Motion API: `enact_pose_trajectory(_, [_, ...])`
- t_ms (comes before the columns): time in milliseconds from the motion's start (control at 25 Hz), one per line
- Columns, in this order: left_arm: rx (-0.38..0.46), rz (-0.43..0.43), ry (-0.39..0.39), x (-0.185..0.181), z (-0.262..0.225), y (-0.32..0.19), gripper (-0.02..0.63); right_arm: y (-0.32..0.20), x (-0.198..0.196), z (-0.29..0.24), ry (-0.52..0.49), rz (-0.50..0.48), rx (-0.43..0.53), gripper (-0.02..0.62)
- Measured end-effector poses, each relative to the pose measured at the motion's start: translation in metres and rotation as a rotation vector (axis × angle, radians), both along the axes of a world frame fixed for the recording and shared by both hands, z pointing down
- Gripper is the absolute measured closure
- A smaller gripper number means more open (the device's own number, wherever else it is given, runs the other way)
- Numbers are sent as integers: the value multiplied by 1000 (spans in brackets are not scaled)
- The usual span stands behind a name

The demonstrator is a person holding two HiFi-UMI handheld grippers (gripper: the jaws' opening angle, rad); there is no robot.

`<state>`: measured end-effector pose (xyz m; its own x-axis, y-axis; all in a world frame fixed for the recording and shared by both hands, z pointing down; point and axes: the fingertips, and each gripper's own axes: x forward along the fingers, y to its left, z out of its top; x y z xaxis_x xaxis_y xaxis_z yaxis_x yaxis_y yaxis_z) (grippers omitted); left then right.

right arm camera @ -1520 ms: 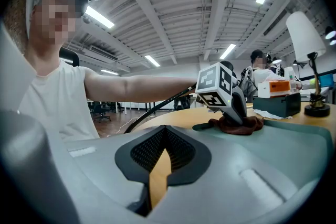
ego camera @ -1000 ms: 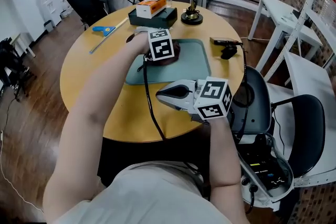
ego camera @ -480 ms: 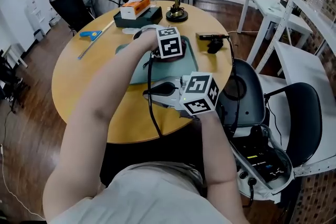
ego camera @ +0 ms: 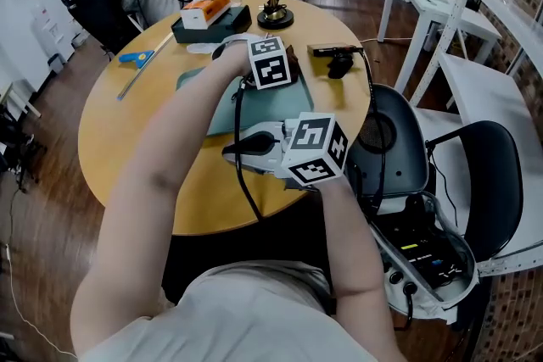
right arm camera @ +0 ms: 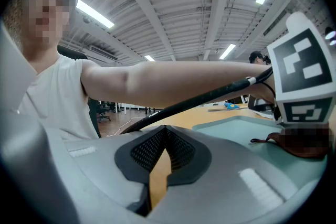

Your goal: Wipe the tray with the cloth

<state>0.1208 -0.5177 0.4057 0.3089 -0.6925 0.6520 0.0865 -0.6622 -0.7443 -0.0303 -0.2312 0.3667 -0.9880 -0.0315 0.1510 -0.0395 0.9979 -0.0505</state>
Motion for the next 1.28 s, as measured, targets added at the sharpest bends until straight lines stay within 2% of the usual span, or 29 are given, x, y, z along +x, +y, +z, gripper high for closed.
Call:
enact_pose_trajectory(160, [-3,-31,2,-23,-1,-4,543,-1,0,0,-1,0,-1,594])
enact_pose_trajectory(560, [5,-134,-9,-110,0,-12,543,0,1,-1,-6,-2,-2,594])
enact_pose_trajectory(720, [12,-169,9,-140,1,-15,543,0,1,-1,-7,-1,-1,594])
enact_pose_trajectory(1280, [52,-258,1,-207,-3,-18,543,-1,1,-3,-13,-2,-1,594])
